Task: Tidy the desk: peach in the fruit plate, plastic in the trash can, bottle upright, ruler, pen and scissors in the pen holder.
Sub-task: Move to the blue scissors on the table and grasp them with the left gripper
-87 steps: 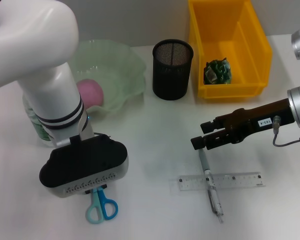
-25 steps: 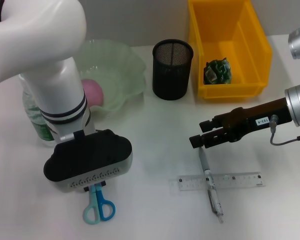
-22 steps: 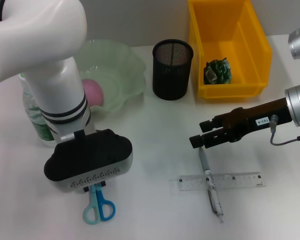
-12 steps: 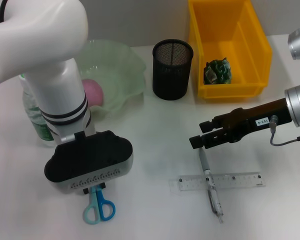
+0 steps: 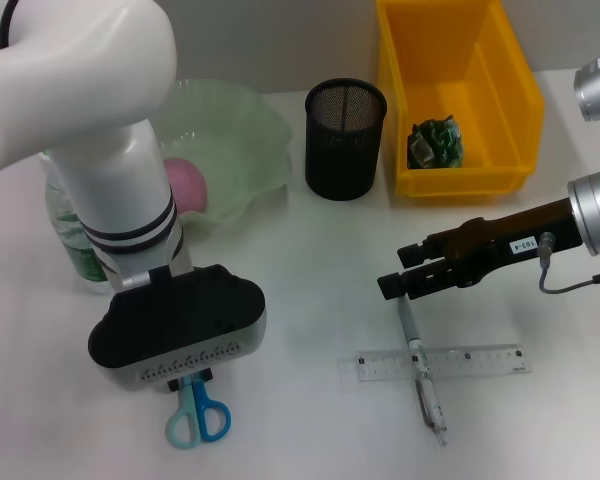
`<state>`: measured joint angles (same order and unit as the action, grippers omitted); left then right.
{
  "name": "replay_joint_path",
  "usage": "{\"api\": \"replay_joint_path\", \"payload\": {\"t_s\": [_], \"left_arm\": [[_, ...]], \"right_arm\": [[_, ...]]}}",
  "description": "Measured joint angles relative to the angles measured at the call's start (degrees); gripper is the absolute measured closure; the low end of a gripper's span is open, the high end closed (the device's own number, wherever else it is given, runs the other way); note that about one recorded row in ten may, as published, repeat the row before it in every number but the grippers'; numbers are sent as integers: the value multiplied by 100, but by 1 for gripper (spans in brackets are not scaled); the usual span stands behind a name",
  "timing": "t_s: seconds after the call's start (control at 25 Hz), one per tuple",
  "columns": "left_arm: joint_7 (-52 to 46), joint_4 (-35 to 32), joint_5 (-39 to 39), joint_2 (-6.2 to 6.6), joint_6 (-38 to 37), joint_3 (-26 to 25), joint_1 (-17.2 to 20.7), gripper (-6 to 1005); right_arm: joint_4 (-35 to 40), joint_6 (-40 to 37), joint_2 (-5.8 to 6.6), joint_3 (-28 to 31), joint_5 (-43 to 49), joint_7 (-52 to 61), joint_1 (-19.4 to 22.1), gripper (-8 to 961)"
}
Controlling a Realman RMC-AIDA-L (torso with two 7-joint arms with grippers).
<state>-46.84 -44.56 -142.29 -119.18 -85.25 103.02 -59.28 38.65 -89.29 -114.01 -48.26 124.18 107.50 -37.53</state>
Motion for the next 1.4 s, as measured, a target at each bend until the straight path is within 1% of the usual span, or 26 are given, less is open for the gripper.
{"api": "replay_joint_path", "payload": {"t_s": [1.2, 1.4], "left_arm": [[17, 57, 61, 0, 63, -2, 4, 708], [14, 74, 63, 1, 55, -2, -3, 754]], "right_arm": [[-6, 8, -16, -9, 0, 26, -18, 145], [-6, 2, -14, -8, 0, 35, -18, 145]]}}
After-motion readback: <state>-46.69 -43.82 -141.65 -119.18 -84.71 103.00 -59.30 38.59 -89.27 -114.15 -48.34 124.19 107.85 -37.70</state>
